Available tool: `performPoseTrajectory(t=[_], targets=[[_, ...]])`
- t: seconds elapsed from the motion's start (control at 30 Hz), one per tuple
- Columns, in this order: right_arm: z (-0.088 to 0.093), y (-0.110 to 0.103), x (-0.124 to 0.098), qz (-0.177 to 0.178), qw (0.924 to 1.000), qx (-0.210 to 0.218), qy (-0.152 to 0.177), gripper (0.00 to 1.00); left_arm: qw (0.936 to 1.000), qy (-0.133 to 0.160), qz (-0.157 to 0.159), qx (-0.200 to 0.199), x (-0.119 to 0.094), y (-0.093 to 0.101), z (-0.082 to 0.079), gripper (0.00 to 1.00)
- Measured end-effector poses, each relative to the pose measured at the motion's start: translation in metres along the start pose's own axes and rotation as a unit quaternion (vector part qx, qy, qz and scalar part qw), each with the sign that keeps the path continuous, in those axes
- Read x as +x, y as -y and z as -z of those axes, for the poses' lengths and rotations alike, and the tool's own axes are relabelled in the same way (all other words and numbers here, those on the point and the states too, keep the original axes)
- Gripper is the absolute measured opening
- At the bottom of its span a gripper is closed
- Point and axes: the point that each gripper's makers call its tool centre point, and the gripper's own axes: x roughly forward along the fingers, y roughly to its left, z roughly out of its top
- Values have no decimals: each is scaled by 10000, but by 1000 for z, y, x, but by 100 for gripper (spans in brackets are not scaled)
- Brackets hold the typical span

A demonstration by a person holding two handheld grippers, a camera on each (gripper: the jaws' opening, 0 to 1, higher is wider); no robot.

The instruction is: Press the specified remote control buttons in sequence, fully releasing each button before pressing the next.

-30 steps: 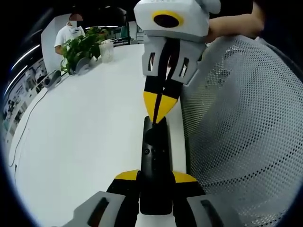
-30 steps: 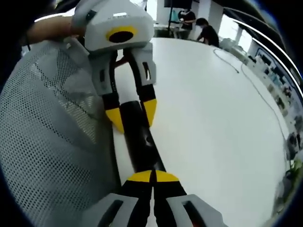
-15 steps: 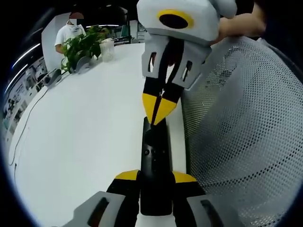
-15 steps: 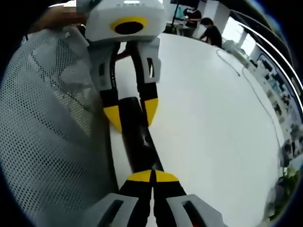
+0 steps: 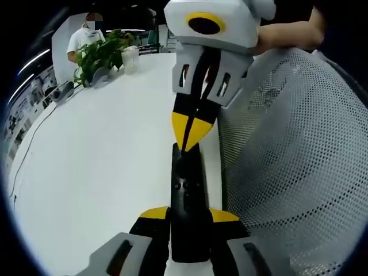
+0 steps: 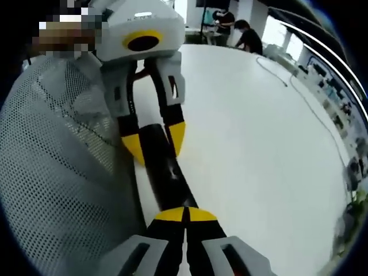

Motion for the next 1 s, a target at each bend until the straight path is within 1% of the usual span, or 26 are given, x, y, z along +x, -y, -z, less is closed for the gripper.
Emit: performPoseTrajectory(t=[0.03,0.1,0.17,0.3,0.37,0.5,0.6,0.73,0.8,0.9,0.97,1.0], targets=[[-1,-1,0,-23,10000,-36,26,0,9999,-4,14,105,0,1,0,25],[-6,-8,0,-170,9998,-60,130,0,9999,-26,-32,92,0,0,0,25],[-7,-13,1,-259,9995,-127,133,0,10000,-10,-30,94,0,0,0,25],[-4,-21,4,-363,9985,-409,5,0,9999,-9,-31,105,0,-1,0,25],[-4,-20,3,-351,9980,-519,-14,0,9999,-11,-33,139,0,-1,0,25],[-4,-20,4,-356,9980,-525,1,0,9999,-3,-37,128,1,-1,-1,25],[-4,-20,4,-339,9975,-615,-6,0,9999,5,-39,144,1,0,-1,25],[-4,-20,5,-316,9971,-686,-24,0,9996,-36,-54,278,2,0,-1,25],[-4,-19,5,-305,9975,-630,-38,0,9995,-42,-59,297,2,0,-1,25],[-4,-19,5,-288,9974,-661,-49,0,9995,-43,-64,305,2,0,-1,25],[-4,-19,4,-311,9977,-602,-5,0,9995,-44,-69,311,2,0,-1,25],[-4,-18,3,-360,9981,-501,57,0,9995,-44,-72,313,2,0,0,25]])
